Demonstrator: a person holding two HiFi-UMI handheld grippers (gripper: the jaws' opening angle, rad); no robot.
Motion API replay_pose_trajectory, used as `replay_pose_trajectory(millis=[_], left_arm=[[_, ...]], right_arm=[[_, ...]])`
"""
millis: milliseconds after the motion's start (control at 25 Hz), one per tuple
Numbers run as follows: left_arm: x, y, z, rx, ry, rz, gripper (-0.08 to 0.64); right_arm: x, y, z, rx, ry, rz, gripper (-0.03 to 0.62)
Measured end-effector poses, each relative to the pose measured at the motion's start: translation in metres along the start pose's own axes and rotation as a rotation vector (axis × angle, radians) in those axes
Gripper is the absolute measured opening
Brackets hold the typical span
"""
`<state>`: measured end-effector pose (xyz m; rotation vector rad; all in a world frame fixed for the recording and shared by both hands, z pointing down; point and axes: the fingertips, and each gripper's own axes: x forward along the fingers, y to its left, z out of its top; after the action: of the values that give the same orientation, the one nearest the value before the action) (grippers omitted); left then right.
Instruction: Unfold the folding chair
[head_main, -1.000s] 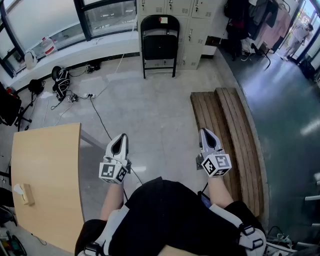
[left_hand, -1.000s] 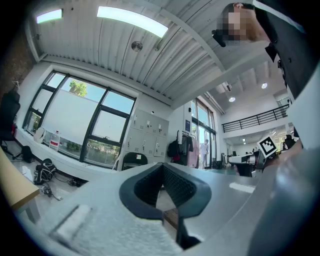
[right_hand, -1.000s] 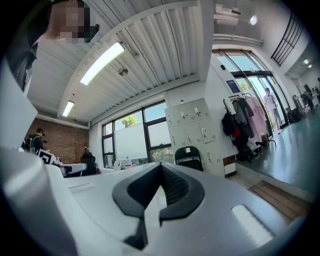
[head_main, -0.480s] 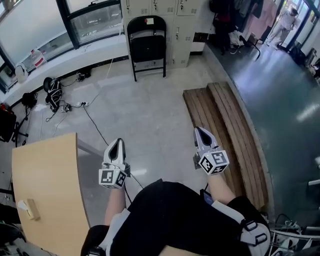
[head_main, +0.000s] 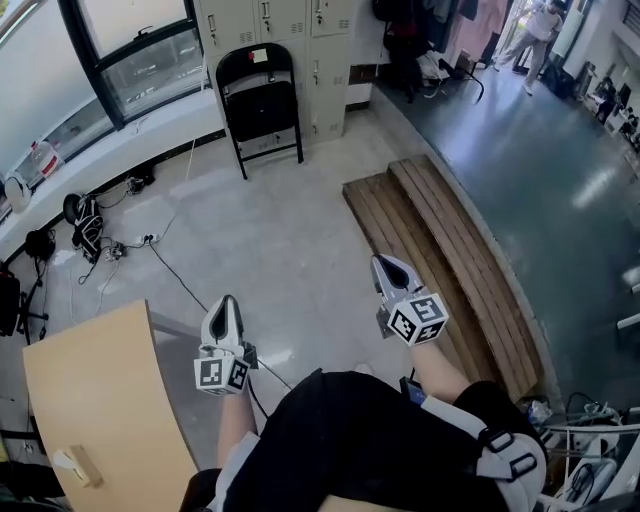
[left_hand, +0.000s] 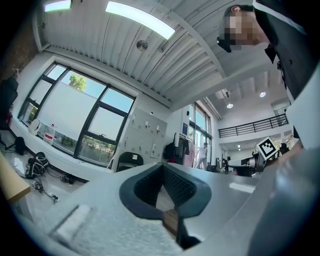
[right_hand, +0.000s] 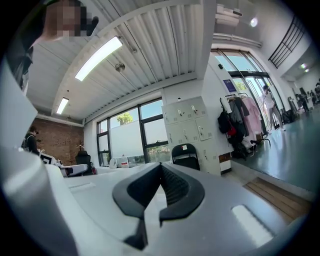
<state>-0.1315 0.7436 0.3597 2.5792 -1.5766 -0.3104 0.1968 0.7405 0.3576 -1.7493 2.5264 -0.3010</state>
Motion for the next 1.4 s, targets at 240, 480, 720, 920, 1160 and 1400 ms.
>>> replay_pose_trajectory(millis=[240,480,720,920,1160,1400], left_arm=[[-0.005,0.02,0.003,-0.006,0.024,-0.026,-0.002],[0.004,0.036,0.004,0.006,0.047,-0.053,-0.002],[0.057,0.055,0.001,0.039,0.015,-0.011,-0.002],[0.125,0.043,0.014,0.056,-0.024,0.0,-0.002],[0.195,0.026,0.007,0.072,-0.041,0.013,-0.002],[0.242,0.004,-0.006,0.067,-0.024,-0.013,-0.002]], right_arm=[[0.012,0.021,-0.001,0.021,0.001,-0.027,0.006],[0.03,0.032,-0.008,0.013,0.018,-0.053,0.006],[0.086,-0.015,0.0,0.012,-0.028,-0.079,0.006],[0.129,-0.064,0.022,0.005,-0.066,-0.041,0.006],[0.162,-0.117,0.039,-0.007,-0.063,0.0,0.005],[0.171,-0.159,0.048,0.003,-0.063,-0.008,0.006]])
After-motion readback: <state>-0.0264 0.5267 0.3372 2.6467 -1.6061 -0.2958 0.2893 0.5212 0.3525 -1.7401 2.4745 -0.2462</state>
